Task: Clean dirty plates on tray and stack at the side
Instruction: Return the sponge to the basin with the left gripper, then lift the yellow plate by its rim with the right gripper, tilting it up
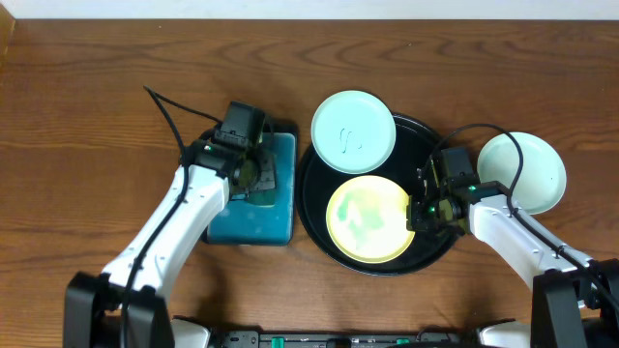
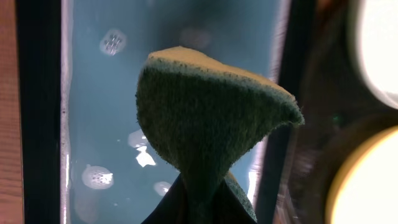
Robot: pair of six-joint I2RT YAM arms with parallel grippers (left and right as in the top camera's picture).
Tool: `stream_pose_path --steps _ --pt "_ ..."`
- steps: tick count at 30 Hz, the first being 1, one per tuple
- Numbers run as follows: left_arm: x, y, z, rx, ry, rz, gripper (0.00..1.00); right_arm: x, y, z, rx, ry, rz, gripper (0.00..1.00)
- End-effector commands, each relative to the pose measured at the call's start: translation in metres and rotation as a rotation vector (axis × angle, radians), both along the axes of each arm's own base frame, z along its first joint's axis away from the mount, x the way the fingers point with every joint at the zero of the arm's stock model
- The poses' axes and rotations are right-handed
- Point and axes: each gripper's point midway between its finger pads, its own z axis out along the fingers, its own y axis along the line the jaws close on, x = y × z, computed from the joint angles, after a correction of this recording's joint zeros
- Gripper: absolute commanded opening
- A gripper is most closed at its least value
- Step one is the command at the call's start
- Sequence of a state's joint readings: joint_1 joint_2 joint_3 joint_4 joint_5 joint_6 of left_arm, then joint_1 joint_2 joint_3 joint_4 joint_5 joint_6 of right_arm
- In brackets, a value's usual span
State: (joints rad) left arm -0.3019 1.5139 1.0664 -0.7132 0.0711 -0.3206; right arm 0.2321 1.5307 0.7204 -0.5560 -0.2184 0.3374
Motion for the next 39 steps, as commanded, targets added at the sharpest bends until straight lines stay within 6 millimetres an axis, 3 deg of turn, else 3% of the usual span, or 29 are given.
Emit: stream_pose_path --steps 1,7,13,17,18,23,29,32,39 --pt "-0.005 0.011 -0.027 0.047 0.075 -0.014 0.12 -0.003 0.015 0.003 0.091 -0.011 0.058 0.01" --pt "0.0 0.01 -0.053 0.073 0.118 -0.065 0.12 0.005 0.017 0.018 0.095 -0.079 0.1 0.01" --pt "0.005 0.014 -0.072 0.112 0.135 -0.067 0.12 0.026 -0.004 0.054 -0.029 -0.24 0.071 0.01" --pt "0.013 0.019 -0.072 0.144 0.105 -0.056 0.17 0.037 -0.027 0.076 -0.147 -0.351 0.03 0.01" --pt "0.014 0.019 -0.071 0.142 0.1 -0.055 0.25 0.04 -0.035 0.083 -0.191 -0.382 0.009 0.01" --pt "0.012 0.02 -0.072 0.143 0.109 -0.054 0.39 0.047 -0.062 0.103 -0.335 -0.464 -0.041 0.01" --pt "0.005 0.022 -0.073 0.15 0.139 -0.056 0.4 0.06 -0.078 0.132 -0.441 -0.528 -0.065 0.01" --pt "0.0 0.022 -0.074 0.151 0.159 -0.055 0.4 0.073 -0.082 0.16 -0.49 -0.589 -0.053 0.01" --pt "-0.005 0.011 -0.074 0.085 0.181 -0.071 0.4 0.08 -0.09 0.184 -0.591 -0.641 -0.024 0.01"
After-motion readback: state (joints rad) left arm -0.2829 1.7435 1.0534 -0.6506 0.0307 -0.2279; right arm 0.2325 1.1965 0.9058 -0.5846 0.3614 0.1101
